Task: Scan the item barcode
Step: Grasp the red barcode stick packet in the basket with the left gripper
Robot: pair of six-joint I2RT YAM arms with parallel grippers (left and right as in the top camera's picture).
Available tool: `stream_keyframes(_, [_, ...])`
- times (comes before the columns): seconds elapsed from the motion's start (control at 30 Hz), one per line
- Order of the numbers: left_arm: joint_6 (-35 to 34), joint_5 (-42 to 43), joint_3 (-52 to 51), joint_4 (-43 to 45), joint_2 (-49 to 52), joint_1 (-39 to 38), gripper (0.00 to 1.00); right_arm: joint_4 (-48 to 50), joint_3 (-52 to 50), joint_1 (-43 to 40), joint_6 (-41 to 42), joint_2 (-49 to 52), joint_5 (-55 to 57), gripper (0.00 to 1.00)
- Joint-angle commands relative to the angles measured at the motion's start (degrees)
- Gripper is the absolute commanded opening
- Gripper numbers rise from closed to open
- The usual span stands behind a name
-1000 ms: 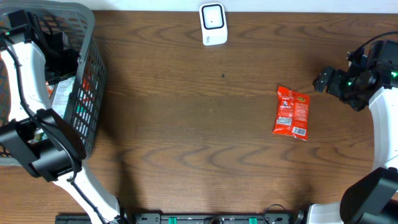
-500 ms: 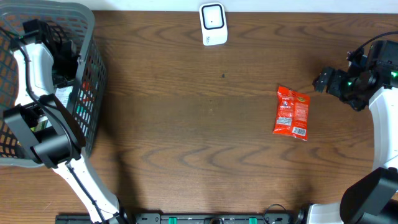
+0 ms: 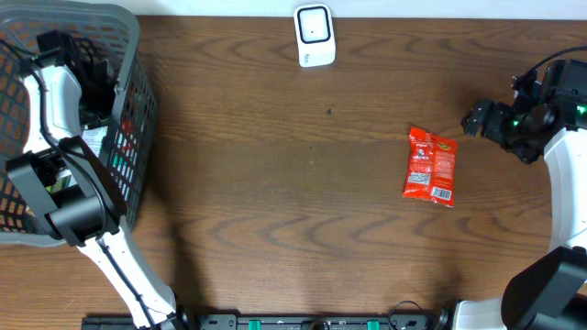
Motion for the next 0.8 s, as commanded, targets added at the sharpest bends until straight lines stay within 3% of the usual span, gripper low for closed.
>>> stream_keyframes(0.0, [0.11, 0.02, -2.95, 0.70, 1.27, -0.17, 0.48, -0.11, 0.57, -0.35, -0.55, 0.22, -0.31, 0.99])
stream_keyframes(0.1, [0.11, -0.79, -3.48, 1.20, 1.27, -0.17, 0.47, -0.11, 0.57, -0.35, -0.55, 0.22, -0.28, 0.99])
stream_keyframes(0.2, [-0.55, -0.79, -3.48, 1.97, 1.14, -0.17, 0.26, -0.11, 0.57, -0.35, -0.55, 0.22, -0.31, 0.99])
stream_keyframes(0.57, [-0.59, -0.76, -2.45, 2.19, 0.66, -0.17, 0.19, -0.11, 0.57, -0.35, -0.55, 0.22, -0.31, 0.99])
stream_keyframes(0.67, [-0.74, -0.79, -1.77, 2.19, -0.72, -0.17, 0.10, -0.11, 0.57, -0.35, -0.55, 0.22, -0.31, 0.99])
stream_keyframes(0.77, [-0.79, -0.79, -0.52, 2.29, -3.58, -0.15, 0.09, -0.11, 0.57, -0.35, -0.55, 0.22, -0.31, 0.99])
